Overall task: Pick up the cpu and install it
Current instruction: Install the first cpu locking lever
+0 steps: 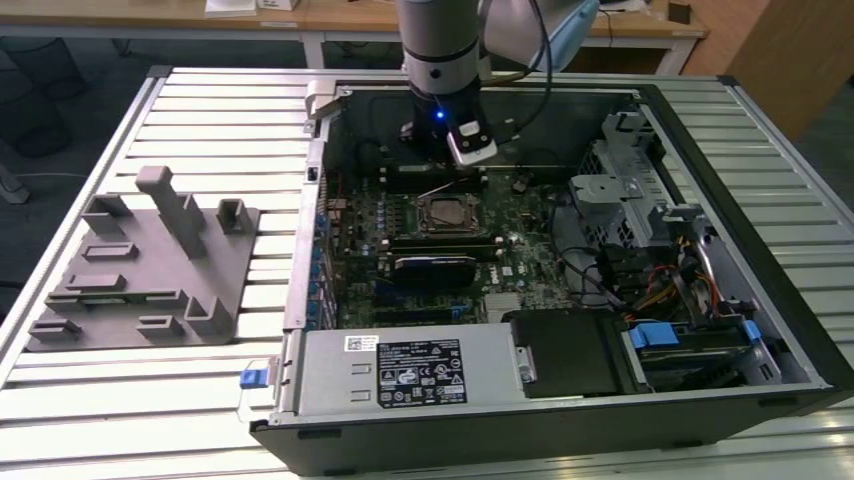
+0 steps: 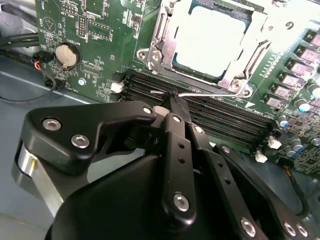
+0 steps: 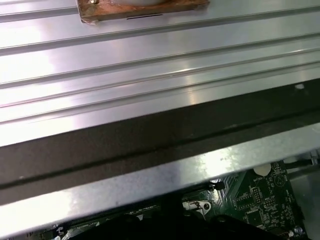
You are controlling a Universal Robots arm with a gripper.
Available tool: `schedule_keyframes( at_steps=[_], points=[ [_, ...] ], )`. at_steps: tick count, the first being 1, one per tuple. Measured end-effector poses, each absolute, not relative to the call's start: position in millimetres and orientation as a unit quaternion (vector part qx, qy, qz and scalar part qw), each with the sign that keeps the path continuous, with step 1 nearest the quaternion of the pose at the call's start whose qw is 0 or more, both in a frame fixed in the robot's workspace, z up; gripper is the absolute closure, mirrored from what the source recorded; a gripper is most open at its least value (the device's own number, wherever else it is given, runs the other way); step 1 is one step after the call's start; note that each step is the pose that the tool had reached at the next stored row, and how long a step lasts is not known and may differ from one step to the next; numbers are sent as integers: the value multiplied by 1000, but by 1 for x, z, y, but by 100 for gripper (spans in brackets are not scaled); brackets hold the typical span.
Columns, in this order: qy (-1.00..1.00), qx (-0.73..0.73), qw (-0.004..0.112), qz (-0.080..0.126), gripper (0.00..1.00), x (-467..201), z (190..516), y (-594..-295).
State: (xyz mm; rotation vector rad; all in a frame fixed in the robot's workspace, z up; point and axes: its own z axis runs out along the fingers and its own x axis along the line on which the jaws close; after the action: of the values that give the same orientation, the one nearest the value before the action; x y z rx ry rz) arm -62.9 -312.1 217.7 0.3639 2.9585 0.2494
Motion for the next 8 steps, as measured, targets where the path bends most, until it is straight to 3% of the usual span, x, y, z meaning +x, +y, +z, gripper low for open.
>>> schedule_keyframes(
  at_steps=[8],
  points=[
    [986,121,81,84,89,-65,217,-315]
  ],
)
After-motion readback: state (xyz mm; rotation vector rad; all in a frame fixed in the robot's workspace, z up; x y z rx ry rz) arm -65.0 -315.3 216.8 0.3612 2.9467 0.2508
